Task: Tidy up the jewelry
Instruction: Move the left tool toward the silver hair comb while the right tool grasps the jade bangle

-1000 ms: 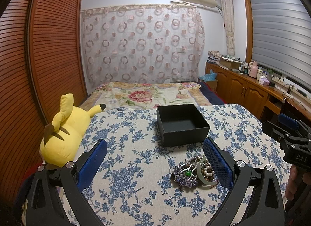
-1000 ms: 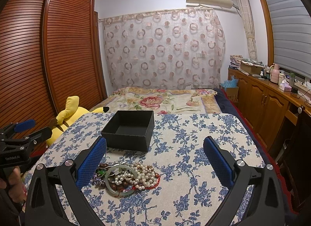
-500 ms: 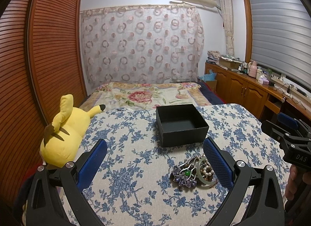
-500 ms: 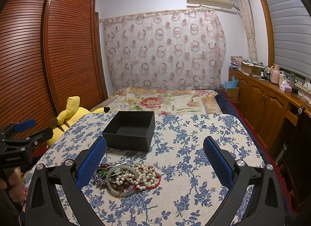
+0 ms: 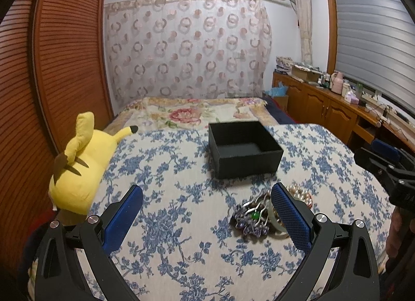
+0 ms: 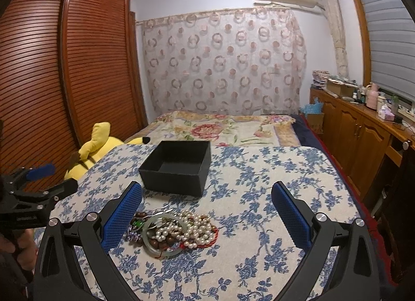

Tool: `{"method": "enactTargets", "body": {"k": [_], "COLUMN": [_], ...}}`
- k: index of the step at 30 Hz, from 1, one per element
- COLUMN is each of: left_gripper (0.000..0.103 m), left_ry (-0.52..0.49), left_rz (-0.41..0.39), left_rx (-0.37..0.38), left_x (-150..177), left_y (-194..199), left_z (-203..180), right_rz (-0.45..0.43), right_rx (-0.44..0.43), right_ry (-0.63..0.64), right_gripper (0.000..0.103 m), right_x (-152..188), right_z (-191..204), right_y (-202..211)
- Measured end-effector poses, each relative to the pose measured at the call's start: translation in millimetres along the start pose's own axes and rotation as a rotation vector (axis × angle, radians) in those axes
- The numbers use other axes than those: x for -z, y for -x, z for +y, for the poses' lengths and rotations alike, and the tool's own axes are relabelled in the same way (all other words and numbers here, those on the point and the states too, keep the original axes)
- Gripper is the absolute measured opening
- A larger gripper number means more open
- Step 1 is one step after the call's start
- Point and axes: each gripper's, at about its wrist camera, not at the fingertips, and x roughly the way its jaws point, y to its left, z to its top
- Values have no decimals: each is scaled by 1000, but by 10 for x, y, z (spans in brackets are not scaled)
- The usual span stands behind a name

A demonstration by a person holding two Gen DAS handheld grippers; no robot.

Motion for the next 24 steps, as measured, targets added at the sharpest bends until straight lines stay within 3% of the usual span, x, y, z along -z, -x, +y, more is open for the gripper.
{"method": "enactTargets", "body": {"k": [11, 16, 24], "left_gripper": [96, 96, 96], "left_ry": [-3, -6, -21], "left_rz": [80, 111, 168], "left_rx": [21, 43, 53], "left_x": [227, 291, 398], "left_y": [-258, -345, -481], "left_z": [97, 139, 169], "right_rz": [91, 176, 287], "right_rx": [-96, -173, -259], "right_ry": [64, 118, 190], "right_gripper": [100, 88, 81], "right_x": [186, 307, 457], "right_z": [112, 229, 415], "right_y": [-261, -496, -835]}}
